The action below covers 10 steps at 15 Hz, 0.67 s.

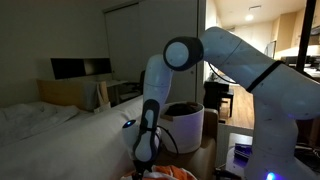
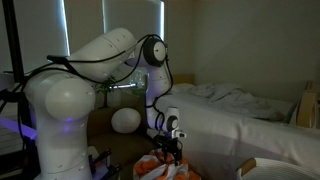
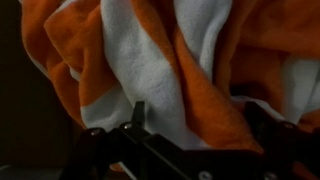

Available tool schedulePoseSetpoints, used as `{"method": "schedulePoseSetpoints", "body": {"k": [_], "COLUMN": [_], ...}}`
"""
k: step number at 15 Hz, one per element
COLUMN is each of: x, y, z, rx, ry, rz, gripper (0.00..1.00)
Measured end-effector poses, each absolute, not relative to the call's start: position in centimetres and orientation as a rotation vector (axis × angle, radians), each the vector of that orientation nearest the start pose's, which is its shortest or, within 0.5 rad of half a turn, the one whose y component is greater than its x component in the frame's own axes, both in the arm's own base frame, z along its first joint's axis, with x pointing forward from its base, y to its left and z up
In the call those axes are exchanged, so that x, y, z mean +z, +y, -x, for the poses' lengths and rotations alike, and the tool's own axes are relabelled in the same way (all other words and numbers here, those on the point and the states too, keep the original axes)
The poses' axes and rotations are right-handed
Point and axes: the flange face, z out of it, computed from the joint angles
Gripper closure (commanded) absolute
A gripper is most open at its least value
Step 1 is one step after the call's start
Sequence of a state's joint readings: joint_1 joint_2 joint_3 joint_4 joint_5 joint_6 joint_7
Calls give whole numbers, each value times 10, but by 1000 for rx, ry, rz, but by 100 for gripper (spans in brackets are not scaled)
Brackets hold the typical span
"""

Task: Put the towel inside the basket

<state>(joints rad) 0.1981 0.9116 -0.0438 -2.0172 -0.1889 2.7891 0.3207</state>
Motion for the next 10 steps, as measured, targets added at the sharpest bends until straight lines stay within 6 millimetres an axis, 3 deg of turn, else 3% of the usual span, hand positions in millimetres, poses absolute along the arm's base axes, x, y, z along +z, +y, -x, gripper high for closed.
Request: {"method": "schedulePoseSetpoints", "body": {"k": [4, 9, 10], "x": [-35, -75, -83], "y": [85, 107, 111], "z": [-535, -529, -527], "rx": [247, 383, 406], "ry": [-59, -170, -186], "rz": [3267, 3239, 3232], "gripper": [0, 0, 19]}}
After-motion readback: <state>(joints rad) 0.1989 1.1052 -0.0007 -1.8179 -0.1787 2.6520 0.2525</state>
